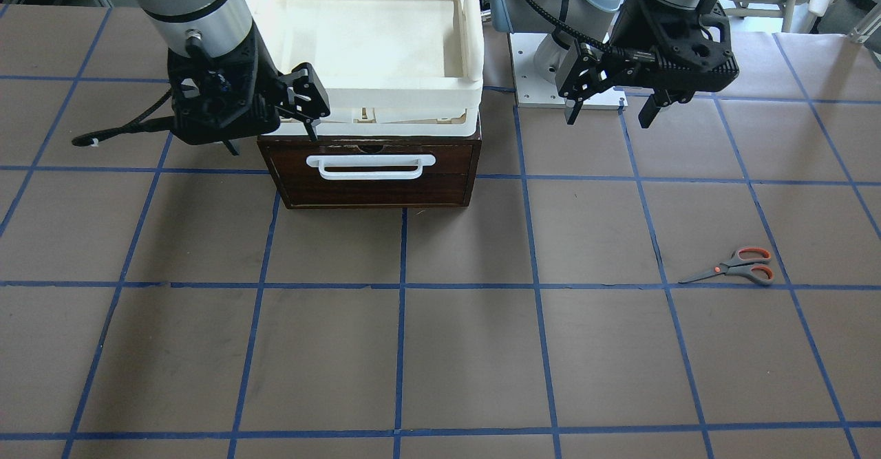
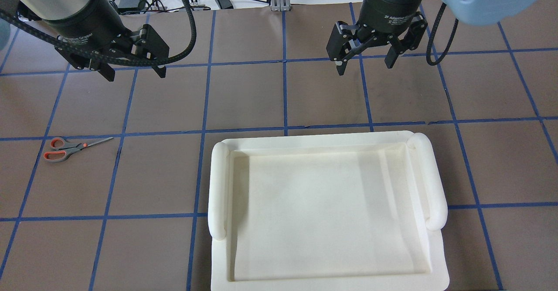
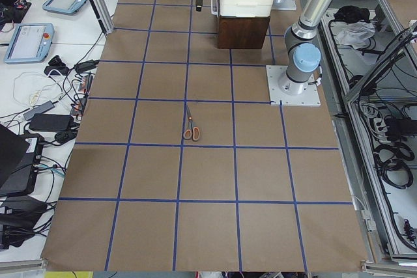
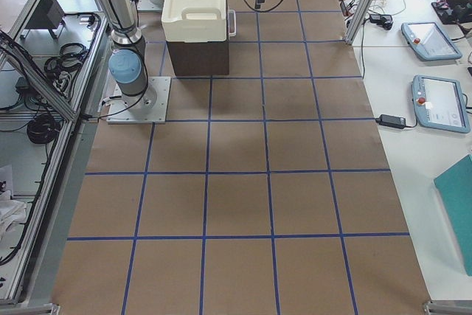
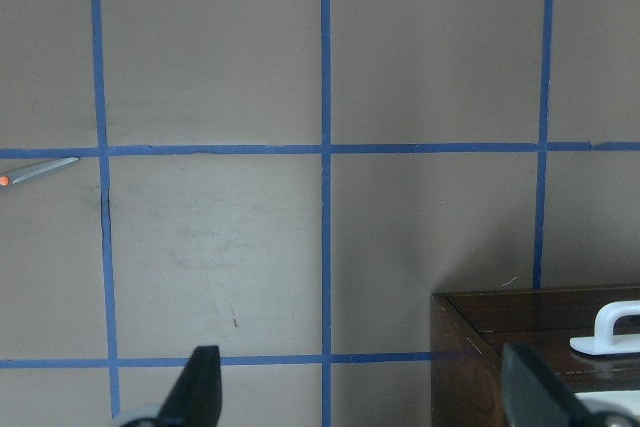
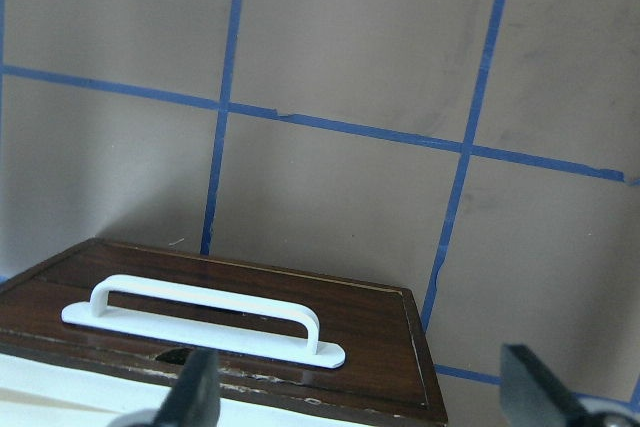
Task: Place scissors in drawer with both arms
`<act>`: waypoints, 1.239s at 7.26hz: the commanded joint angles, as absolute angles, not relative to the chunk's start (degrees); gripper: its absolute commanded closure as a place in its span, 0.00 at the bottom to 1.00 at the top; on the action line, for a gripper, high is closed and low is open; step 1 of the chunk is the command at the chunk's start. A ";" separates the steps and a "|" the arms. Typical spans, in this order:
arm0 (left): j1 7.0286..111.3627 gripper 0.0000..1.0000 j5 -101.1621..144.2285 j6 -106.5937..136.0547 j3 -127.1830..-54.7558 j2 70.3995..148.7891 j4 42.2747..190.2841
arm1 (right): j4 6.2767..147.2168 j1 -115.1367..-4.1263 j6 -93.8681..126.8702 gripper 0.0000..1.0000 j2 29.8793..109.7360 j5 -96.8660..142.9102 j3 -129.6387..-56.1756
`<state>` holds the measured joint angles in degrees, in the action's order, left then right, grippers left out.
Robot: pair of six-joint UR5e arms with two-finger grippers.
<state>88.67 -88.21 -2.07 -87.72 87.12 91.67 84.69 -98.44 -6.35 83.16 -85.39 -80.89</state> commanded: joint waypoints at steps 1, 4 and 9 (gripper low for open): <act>86.59 0.00 -88.59 -13.98 -87.71 86.58 94.71 | 85.42 -103.24 -15.46 0.00 80.78 -85.08 -80.95; 78.87 0.00 -90.53 -39.38 -91.21 87.36 94.94 | 94.19 -106.17 -26.89 0.00 74.02 -85.25 -81.04; 60.22 0.00 -90.44 -85.37 -102.04 92.96 80.45 | 93.35 -109.07 -41.18 0.00 74.89 -85.86 -88.59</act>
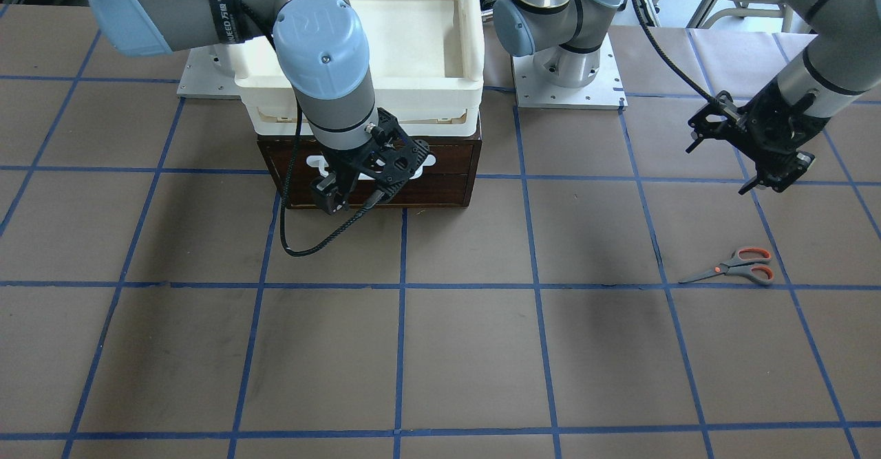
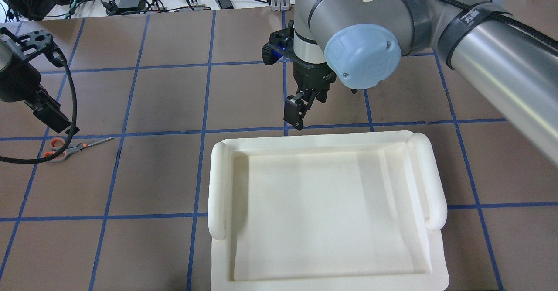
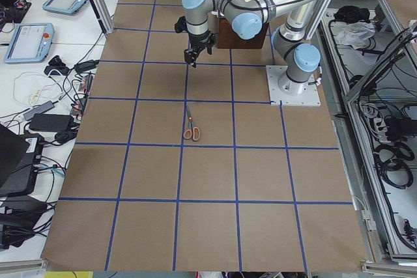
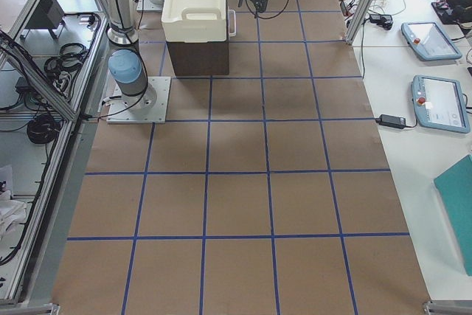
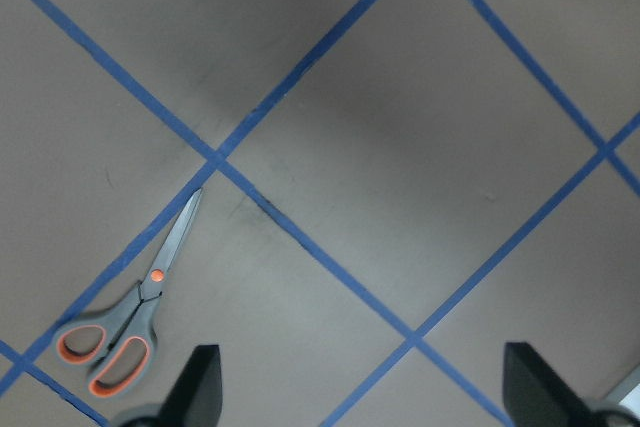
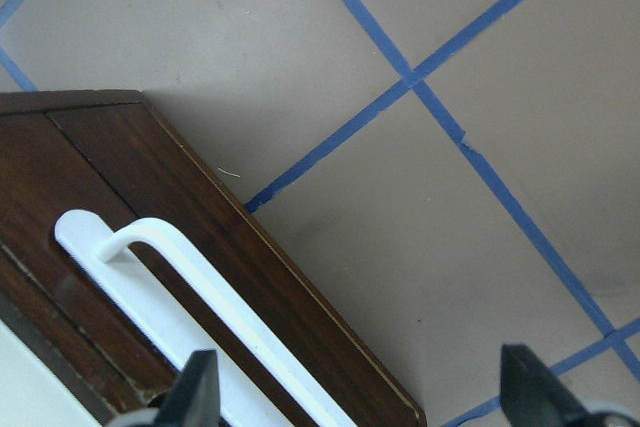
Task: Place scissors in drawer with both arms
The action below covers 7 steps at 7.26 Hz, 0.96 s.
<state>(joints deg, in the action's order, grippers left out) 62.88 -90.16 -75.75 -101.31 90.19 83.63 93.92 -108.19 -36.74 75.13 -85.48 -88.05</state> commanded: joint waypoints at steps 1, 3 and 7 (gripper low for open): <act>60.03 0.00 -90.44 -91.17 -102.22 96.38 73.98 | 93.95 -108.99 -41.48 0.00 74.80 -86.13 -88.59; 59.33 0.00 -90.44 -93.24 -101.52 102.89 69.00 | 94.66 -108.20 -41.83 0.00 74.53 -85.34 -88.25; 55.72 0.00 -94.27 -102.72 -101.60 112.13 59.51 | 89.84 -108.11 -58.58 0.00 74.53 -85.87 -88.33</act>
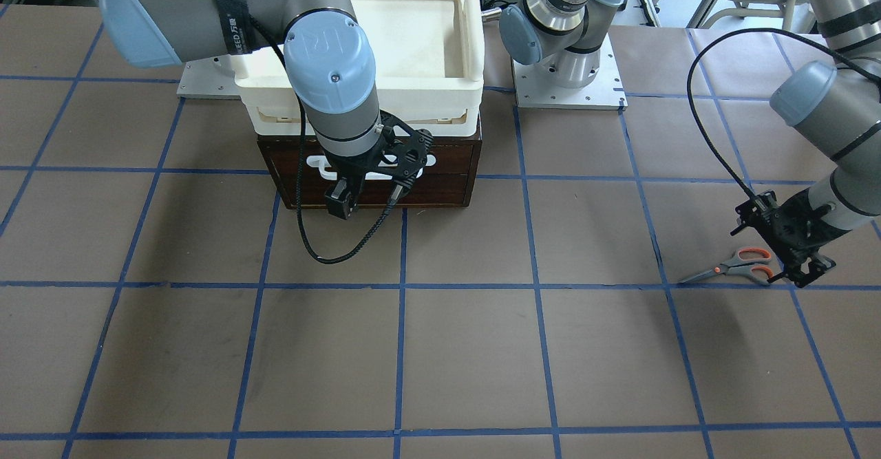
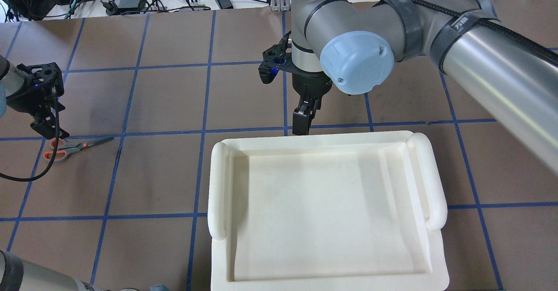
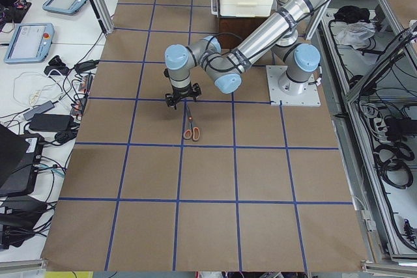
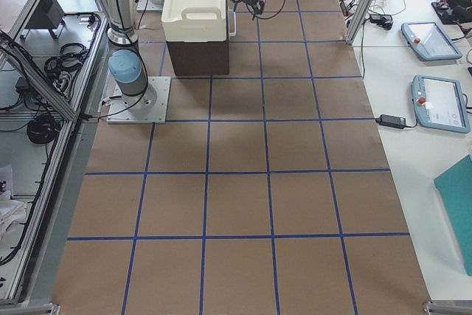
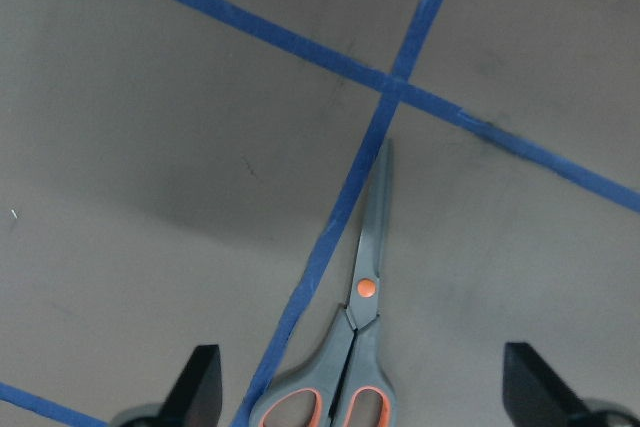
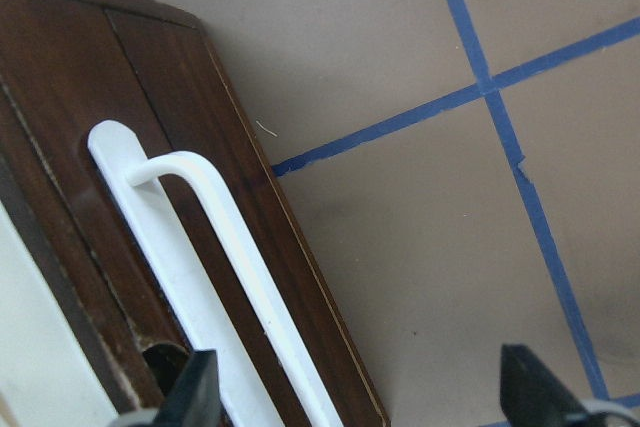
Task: Place scissors in drawer with both arms
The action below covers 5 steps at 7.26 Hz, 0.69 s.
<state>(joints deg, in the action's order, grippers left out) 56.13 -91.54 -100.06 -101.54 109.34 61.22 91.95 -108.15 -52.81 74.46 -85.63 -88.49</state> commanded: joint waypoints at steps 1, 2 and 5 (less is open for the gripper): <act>55.64 0.00 -95.18 -105.53 -102.04 113.80 57.41 | 90.17 -107.93 -67.32 0.00 73.84 -86.13 -88.59; 55.37 0.00 -95.01 -111.65 -102.56 115.65 56.87 | 91.05 -107.93 -68.98 0.00 72.17 -85.87 -88.07; 51.59 0.00 -92.04 -117.06 -109.05 116.19 43.74 | 95.89 -108.11 -69.70 0.00 69.96 -85.96 -87.89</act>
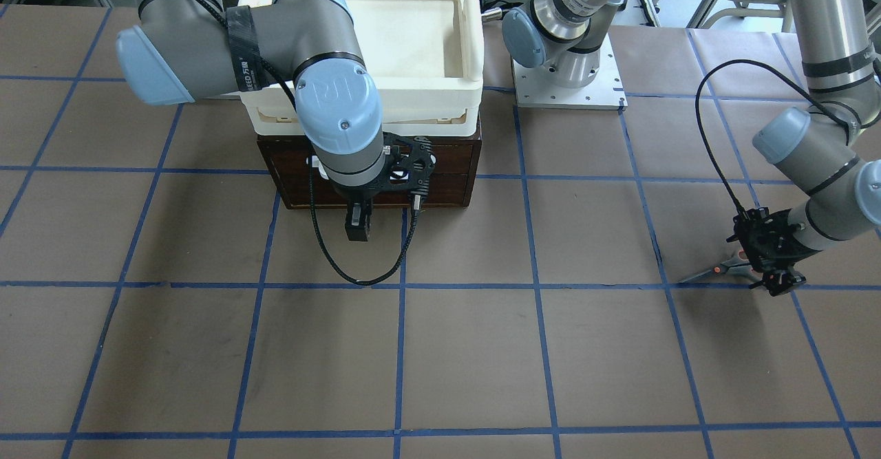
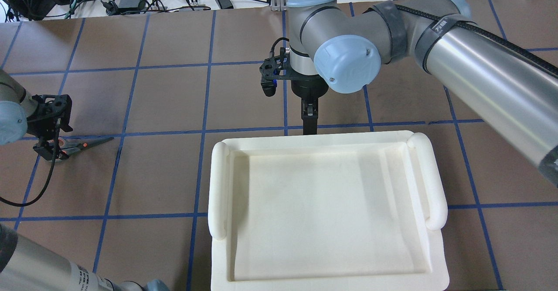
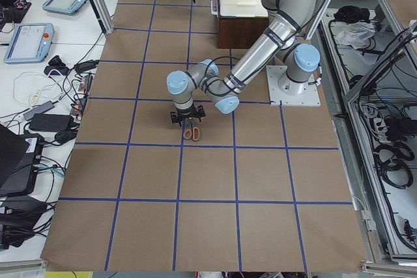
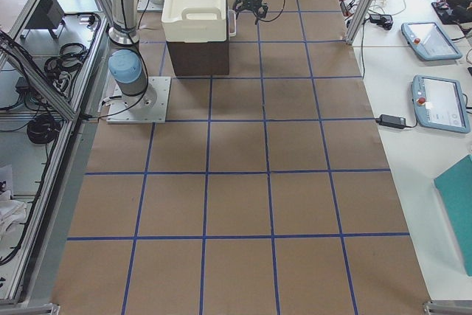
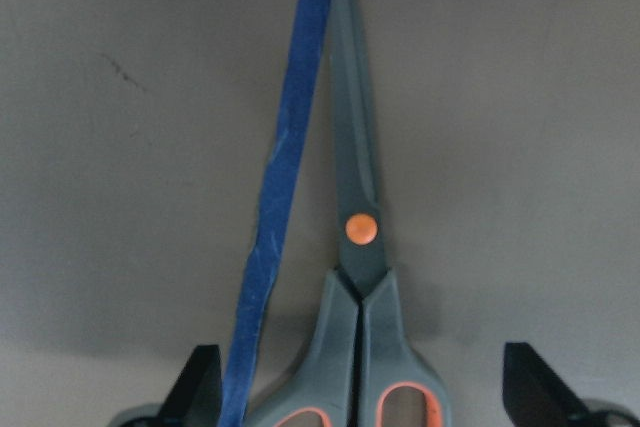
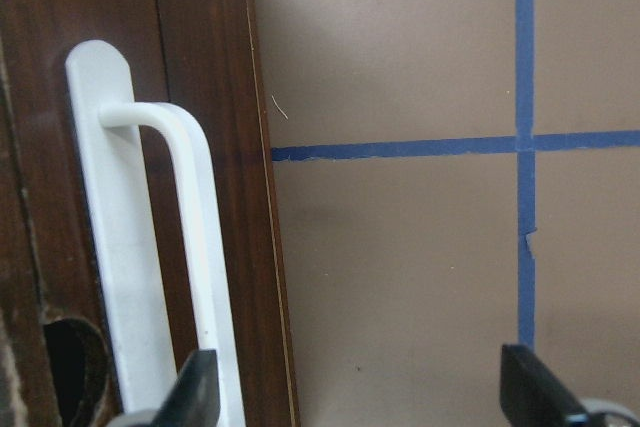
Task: Place scissors in drawer with both arms
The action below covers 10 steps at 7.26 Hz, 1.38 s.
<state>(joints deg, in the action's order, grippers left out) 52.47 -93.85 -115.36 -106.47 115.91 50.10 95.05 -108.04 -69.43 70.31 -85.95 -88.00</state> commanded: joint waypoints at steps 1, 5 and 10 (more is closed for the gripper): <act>51.59 0.00 -90.80 -117.33 -108.99 116.10 43.68 | 95.45 -108.11 -69.96 0.00 69.87 -85.96 -88.06; 52.03 0.00 -88.09 -119.08 -109.34 115.39 43.33 | 89.74 -108.11 -70.22 0.00 69.61 -85.95 -88.07; 51.24 0.16 -88.15 -120.23 -110.57 115.22 43.24 | 90.61 -108.11 -71.81 0.00 67.77 -85.78 -88.42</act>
<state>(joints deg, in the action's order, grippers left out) 51.29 -87.92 -120.08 -110.44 115.17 43.22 90.37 -108.10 -71.72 68.37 -85.68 -88.47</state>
